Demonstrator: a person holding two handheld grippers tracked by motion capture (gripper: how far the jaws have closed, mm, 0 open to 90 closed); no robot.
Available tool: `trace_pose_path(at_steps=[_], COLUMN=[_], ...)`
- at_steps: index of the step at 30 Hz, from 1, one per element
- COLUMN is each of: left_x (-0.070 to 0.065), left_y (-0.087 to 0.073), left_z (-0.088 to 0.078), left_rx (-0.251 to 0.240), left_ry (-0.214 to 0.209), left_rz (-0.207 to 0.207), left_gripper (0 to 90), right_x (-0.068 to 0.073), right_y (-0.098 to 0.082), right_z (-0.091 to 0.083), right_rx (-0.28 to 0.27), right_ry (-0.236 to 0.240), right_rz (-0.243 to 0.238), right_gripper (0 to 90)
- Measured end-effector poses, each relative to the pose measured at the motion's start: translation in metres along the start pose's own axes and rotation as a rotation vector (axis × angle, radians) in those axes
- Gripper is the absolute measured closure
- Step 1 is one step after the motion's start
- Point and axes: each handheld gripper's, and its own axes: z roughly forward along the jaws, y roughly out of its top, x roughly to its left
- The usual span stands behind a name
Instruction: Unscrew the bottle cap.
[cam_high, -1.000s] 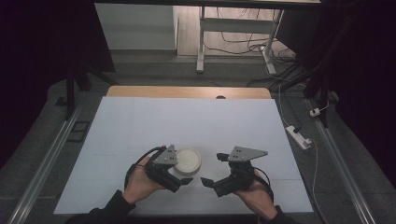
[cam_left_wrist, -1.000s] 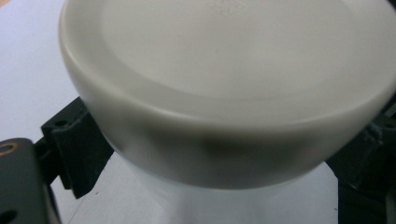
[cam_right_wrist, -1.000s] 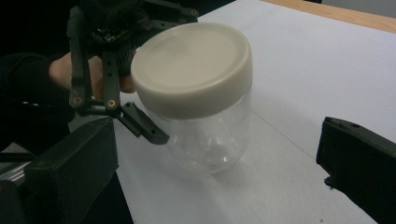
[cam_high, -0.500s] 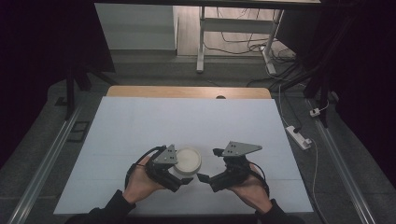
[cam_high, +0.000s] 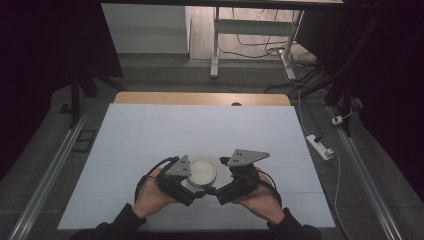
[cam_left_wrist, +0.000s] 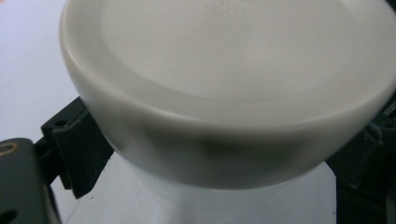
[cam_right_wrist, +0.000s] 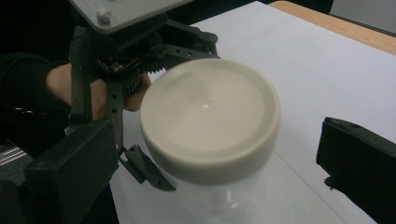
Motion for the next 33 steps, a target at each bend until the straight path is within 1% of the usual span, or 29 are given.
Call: trace_pose_path(at_steps=[4,6,8,9,11,12,14,16,17,18,21,22,24,27,28,30,31,32,33], left_x=[0.0,0.0,0.0,0.0,0.0,0.0,-0.001,0.0,-0.001,-0.001,0.0,0.001,0.003,0.005,0.005,0.005,0.005,0.005,0.005], left_y=[0.001,0.001,0.002,0.002,0.002,0.003,0.003,0.004,0.005,0.005,0.005,0.005,0.004,0.003,0.003,0.003,0.003,0.003,0.003], left_z=[0.0,0.0,-0.002,-0.002,-0.003,-0.004,-0.004,-0.005,-0.005,-0.006,-0.006,-0.006,-0.006,-0.006,-0.007,-0.007,-0.007,-0.007,-0.006], left_rx=[-0.005,-0.015,-0.028,-0.028,-0.033,-0.039,-0.05,-0.053,-0.063,-0.063,-0.06,-0.061,-0.061,-0.062,-0.059,-0.062,-0.062,-0.062,-0.058], left_ry=[-0.009,-0.011,-0.014,-0.014,-0.017,-0.018,-0.027,-0.031,-0.037,-0.042,-0.053,-0.066,-0.094,-0.145,-0.165,-0.2,-0.2,-0.215,-0.246], left_rz=[0.001,-0.006,-0.013,-0.013,-0.012,-0.012,-0.019,-0.018,-0.026,-0.026,-0.014,-0.01,0.002,0.02,0.034,0.049,0.049,0.058,0.082], left_gripper=[7.8,7.8,7.8,7.8,7.8,7.8,7.8,7.8,7.8,7.8,7.8,7.8,7.8,7.8,7.8,7.8,7.8,7.8,7.8], right_x=[0.002,0.003,0.008,0.008,0.009,0.009,0.009,0.008,0.007,0.007,0.006,0.006,0.005,0.002,0.001,-0.002,-0.003,-0.004,-0.005], right_y=[0.005,0.007,0.01,0.01,0.011,0.01,0.009,0.008,0.007,0.006,0.005,0.005,0.005,0.004,0.004,0.004,0.004,0.004,0.004], right_z=[0.008,0.014,0.022,0.022,0.026,0.029,0.031,0.032,0.033,0.033,0.032,0.032,0.031,0.03,0.03,0.029,0.028,0.028,0.027], right_rx=[-0.004,-0.001,0.0,0.0,0.005,0.001,0.0,-0.002,-0.006,-0.02,-0.03,-0.033,-0.028,-0.02,-0.019,-0.011,-0.006,-0.001,0.003], right_ry=[0.011,0.012,0.004,0.004,-0.013,-0.011,-0.012,-0.012,-0.019,-0.015,-0.009,-0.004,0.019,0.074,0.097,0.152,0.179,0.204,0.229], right_rz=[-0.012,-0.022,-0.038,-0.038,-0.057,-0.051,-0.046,-0.046,-0.046,-0.047,-0.049,-0.056,-0.063,-0.081,-0.085,-0.1,-0.107,-0.114,-0.122], right_gripper=[0.0,0.0,0.0,0.0,0.0,0.0,0.4,2.0,6.3,6.5,7.0,7.0,7.1,7.2,7.2,7.2,7.2,7.2,7.2])
